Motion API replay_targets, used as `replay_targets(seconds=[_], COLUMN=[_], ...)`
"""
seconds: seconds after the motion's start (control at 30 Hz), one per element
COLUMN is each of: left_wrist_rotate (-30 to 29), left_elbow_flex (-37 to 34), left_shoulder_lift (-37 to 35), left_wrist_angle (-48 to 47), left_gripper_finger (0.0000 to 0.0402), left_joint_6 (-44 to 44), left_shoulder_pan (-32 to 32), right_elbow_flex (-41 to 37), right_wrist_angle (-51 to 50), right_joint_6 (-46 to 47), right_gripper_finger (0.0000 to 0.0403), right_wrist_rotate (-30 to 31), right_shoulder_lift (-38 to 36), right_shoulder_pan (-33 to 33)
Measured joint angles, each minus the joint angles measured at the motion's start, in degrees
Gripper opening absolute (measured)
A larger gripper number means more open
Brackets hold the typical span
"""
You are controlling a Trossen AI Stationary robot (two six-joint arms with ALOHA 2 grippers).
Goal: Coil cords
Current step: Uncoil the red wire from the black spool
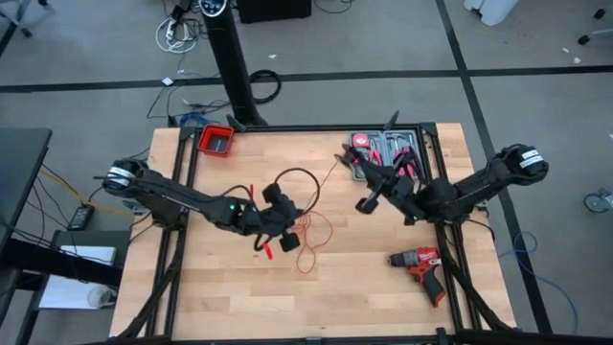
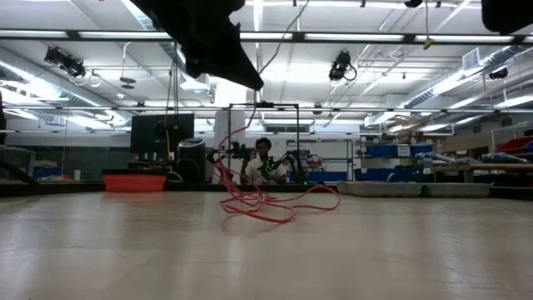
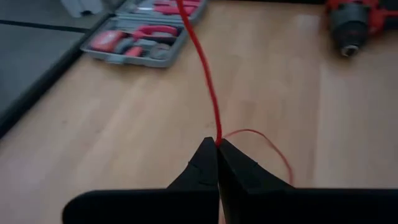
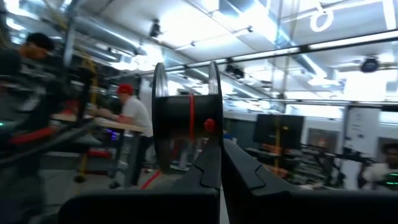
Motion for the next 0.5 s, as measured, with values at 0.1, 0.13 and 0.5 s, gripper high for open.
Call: replay_targets(seconds=[0.1, 0.13, 0.5], left_wrist_rotate=[0.38, 0.73, 3.5], left_elbow_flex=[0.02, 0.02, 0.02], left_shoulder_lift=[1.86, 2.28, 3.49], left_wrist_angle=[2.95, 4.0, 9.14], left_gripper_finger=[0.0, 0.0, 0.0], left_joint_6=[-1.07, -1.26, -1.13], left_shoulder_pan=[-0.26, -0.25, 0.41], right_elbow_flex=[0.0, 0.0, 0.0], right_wrist_angle=[-0.21, -0.51, -11.79], right_joint_6=[0.3, 1.0, 19.87], right_gripper_finger=[0.0, 0.0, 0.0], right_wrist_rotate=[-0.13, -0.18, -7.8], right_shoulder_lift=[0.07, 0.09, 0.28], right_shoulder_pan=[-3.43, -4.54, -12.47])
